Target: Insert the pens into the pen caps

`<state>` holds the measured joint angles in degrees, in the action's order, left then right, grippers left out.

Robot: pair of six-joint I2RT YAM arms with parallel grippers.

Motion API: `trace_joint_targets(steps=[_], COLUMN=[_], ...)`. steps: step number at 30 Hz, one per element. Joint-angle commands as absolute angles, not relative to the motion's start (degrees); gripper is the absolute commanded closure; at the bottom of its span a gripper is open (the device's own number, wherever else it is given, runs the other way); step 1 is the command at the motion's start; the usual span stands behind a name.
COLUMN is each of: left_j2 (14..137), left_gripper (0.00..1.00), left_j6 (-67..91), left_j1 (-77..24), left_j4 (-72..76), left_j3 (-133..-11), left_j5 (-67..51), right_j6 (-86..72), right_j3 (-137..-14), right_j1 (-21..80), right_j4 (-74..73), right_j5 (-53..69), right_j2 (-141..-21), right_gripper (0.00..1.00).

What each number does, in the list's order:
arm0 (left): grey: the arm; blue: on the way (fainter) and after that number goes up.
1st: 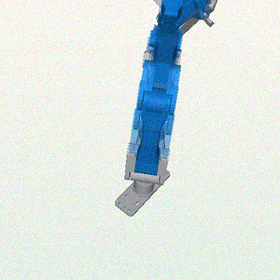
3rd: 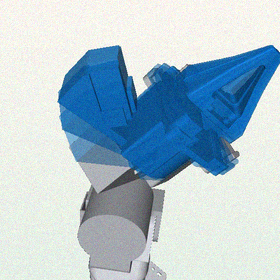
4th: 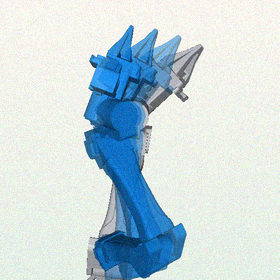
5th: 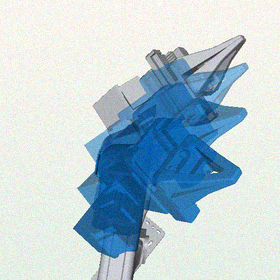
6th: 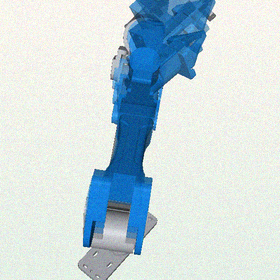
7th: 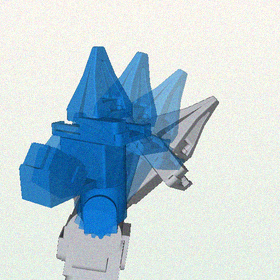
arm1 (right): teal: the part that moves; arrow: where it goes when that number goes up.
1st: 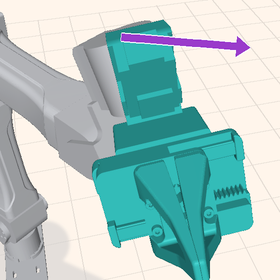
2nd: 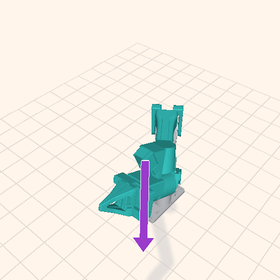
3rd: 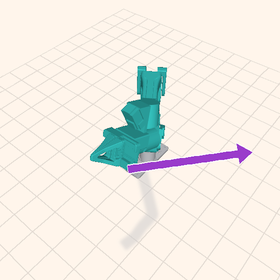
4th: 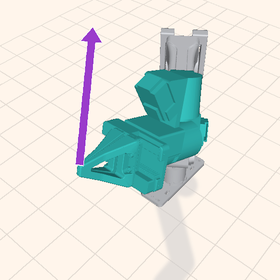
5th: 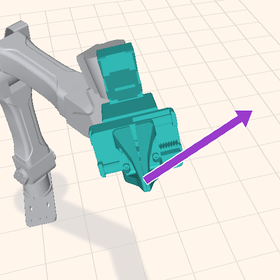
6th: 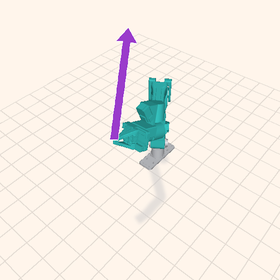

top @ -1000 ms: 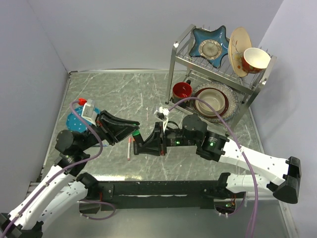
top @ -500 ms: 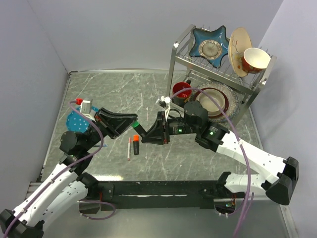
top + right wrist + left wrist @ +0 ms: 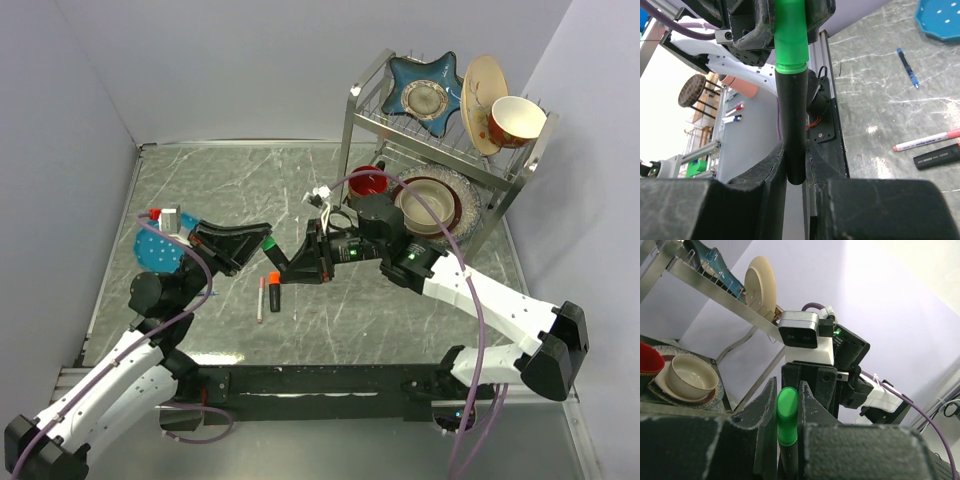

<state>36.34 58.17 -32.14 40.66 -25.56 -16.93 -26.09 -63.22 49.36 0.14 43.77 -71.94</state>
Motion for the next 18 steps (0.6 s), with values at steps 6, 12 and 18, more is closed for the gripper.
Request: trace_joint_targets(steps=[6, 12, 18], left_j2=[40.69, 41.22, 41.39], left_gripper=[0.99, 0.99, 0.99], left_j6=[62.06, 60.73, 61.35], left_j1=[-39.46, -41.66, -42.98], left_j4=[34.73, 29.8, 32.16], left_j3=[-19.5, -19.78, -18.63], left_j5=[-39.55, -38.15, -40.16], right_j6=[-28.12, -27.6, -30.5], right_j3=[-75.84, -78.83, -80.06], right_j1=[45.35, 44.03, 41.57], right_j4=[25.66, 24.44, 27.25], right_j5=[34.63, 34.9, 38.05], right_j2=[-73.56, -74.88, -76.37], right_gripper=[1.0, 1.0, 1.0])
